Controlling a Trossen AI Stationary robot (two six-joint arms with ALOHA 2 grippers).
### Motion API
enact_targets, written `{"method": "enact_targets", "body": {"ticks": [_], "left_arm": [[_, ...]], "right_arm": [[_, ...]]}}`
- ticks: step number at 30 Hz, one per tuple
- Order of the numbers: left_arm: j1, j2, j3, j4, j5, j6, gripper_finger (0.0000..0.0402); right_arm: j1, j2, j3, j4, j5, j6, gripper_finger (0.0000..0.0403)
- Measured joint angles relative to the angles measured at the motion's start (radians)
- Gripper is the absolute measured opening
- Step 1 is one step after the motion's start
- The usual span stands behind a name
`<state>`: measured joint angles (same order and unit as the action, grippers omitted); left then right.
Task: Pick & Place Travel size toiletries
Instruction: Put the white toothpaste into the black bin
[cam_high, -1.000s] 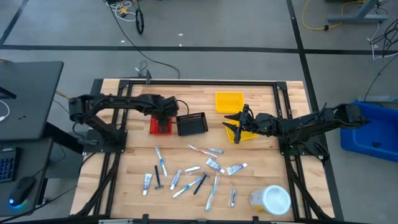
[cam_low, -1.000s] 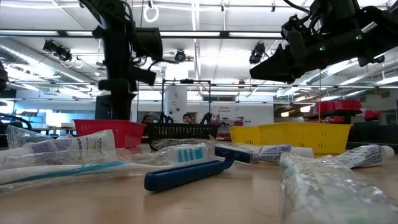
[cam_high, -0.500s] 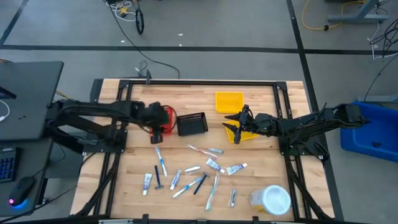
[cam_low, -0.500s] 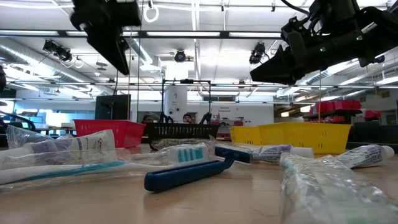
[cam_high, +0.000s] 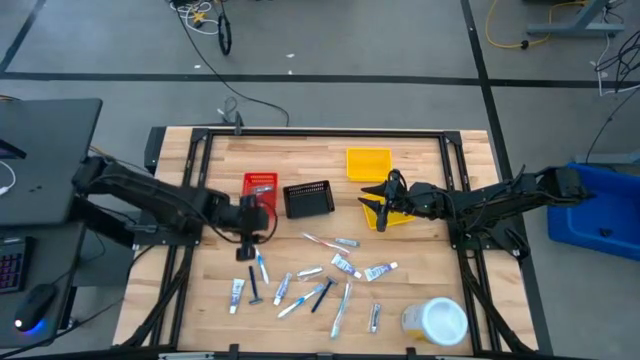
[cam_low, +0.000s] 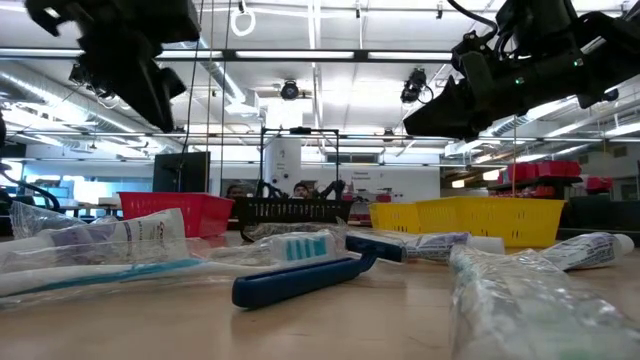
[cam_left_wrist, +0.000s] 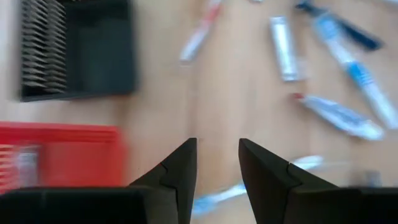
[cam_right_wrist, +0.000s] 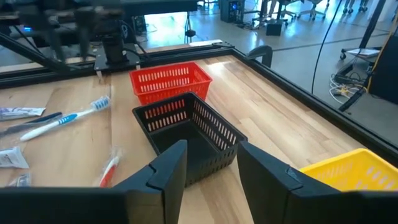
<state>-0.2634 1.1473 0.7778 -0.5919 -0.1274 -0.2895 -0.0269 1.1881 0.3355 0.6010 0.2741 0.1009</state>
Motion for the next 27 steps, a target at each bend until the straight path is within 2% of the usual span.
{"method": "enact_targets", "body": {"ticks": [6,11,18,27], "left_arm": [[-0.101,0.0,-0.094,0.229,0.016,-0.043,0.0126],[-0.138,0.011,-0.131,0.361,0.013,-0.074,0.0126],[-0.162,0.069,-0.15,0.423,0.019,-0.2,0.0126],[-0.25,0.178,-0.133,0.435,0.054,-0.23,0.0126]], "right_arm": [[0.0,0.0,0.0,0.0,-0.002,0.0,0.0145],[0.0,0.0,0.0,0.0,-0.002,0.012,0.015],[0.0,0.0,0.0,-0.009,0.0,0.023,0.016],[0.0,0.004,0.0,-0.04,0.002,0.087,0.0166]]}}
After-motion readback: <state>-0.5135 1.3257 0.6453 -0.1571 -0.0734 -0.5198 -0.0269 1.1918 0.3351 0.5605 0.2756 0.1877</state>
